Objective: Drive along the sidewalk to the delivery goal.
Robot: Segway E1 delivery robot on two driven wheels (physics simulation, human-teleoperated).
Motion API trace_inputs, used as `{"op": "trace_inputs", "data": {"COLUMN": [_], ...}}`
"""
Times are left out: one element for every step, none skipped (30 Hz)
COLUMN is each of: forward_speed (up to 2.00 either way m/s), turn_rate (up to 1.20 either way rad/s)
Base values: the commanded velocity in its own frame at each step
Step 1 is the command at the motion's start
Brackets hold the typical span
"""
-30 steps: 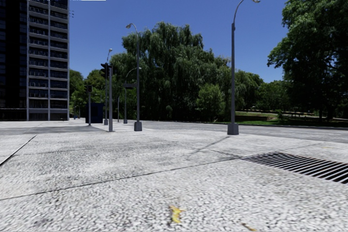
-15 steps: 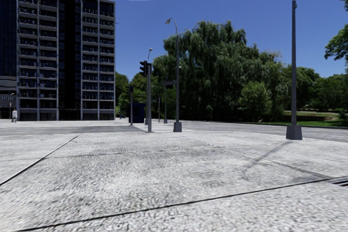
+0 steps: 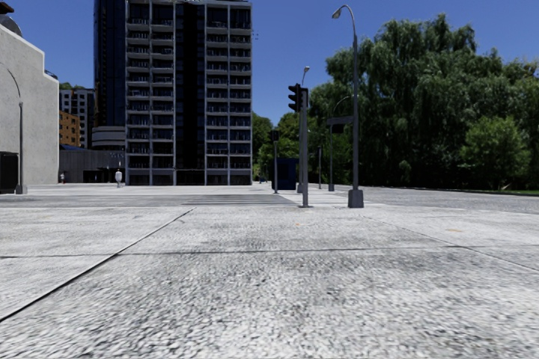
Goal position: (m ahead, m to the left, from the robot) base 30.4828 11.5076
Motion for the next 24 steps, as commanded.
{"op": "trace_inputs", "data": {"forward_speed": [2.0, 2.0, 2.0, 2.0, 2.0, 2.0, 2.0, 2.0, 2.0, 2.0, 2.0, 2.0, 2.0, 2.0, 2.0, 2.0, 2.0, 2.0, 2.0, 2.0, 2.0, 2.0, 2.0, 2.0], "turn_rate": [0.57, 0.46, 0.0, 0.0, 0.0, 0.0, 0.0, 0.0, 0.0, 0.0, 0.0, 0.0, 0.0, 0.0, 0.0, 0.0, 0.0, 0.0, 0.0, 0.0, 0.0, 0.0, 0.0, 0.0]}}
